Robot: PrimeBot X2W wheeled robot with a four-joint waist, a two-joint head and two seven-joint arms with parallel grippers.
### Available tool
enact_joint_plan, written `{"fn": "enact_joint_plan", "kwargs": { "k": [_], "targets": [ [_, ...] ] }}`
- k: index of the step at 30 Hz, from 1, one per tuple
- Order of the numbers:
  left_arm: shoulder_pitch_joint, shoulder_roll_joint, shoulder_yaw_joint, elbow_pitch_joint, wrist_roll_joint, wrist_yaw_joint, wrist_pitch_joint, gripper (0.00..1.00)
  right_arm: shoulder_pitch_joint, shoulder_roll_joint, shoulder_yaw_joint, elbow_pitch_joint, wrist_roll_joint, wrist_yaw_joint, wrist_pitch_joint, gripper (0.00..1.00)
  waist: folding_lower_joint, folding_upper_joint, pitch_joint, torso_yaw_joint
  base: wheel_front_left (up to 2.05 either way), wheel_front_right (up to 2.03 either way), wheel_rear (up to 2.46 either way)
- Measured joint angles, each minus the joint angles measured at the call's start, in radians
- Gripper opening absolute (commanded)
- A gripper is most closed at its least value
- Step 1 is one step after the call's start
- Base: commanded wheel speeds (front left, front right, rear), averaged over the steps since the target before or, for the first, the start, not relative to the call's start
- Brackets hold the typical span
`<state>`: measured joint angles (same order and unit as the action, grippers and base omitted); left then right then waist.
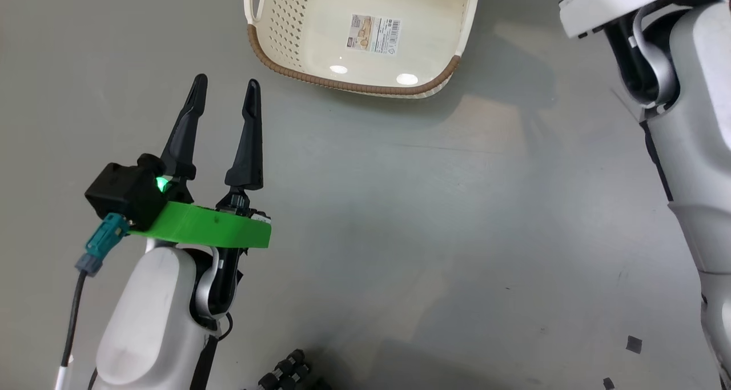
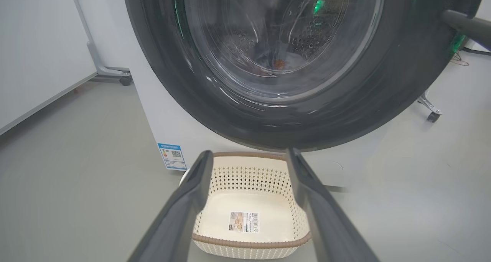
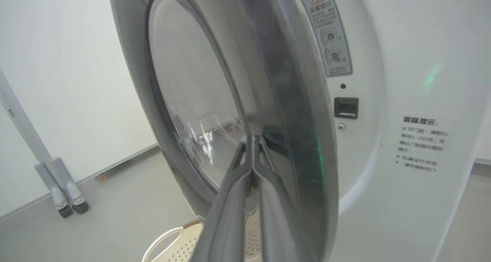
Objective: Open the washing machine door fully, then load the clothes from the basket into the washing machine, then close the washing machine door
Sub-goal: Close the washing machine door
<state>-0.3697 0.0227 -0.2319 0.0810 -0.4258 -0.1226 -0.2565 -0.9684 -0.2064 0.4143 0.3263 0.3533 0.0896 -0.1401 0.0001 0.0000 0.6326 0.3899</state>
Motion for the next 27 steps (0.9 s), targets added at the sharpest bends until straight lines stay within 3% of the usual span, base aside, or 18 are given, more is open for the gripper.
{"fn": "enact_joint_plan", "kwargs": {
  "k": [27],
  "targets": [
    [-0.061,-0.002,-0.062,-0.024,-0.025,0.0,0.0,1.0,-0.269,0.001,-0.051,0.238,-0.023,-0.023,-0.059,0.0,0.0,0.0,0.089,0.02,0.0,0.0,0.0]
  ]
}}
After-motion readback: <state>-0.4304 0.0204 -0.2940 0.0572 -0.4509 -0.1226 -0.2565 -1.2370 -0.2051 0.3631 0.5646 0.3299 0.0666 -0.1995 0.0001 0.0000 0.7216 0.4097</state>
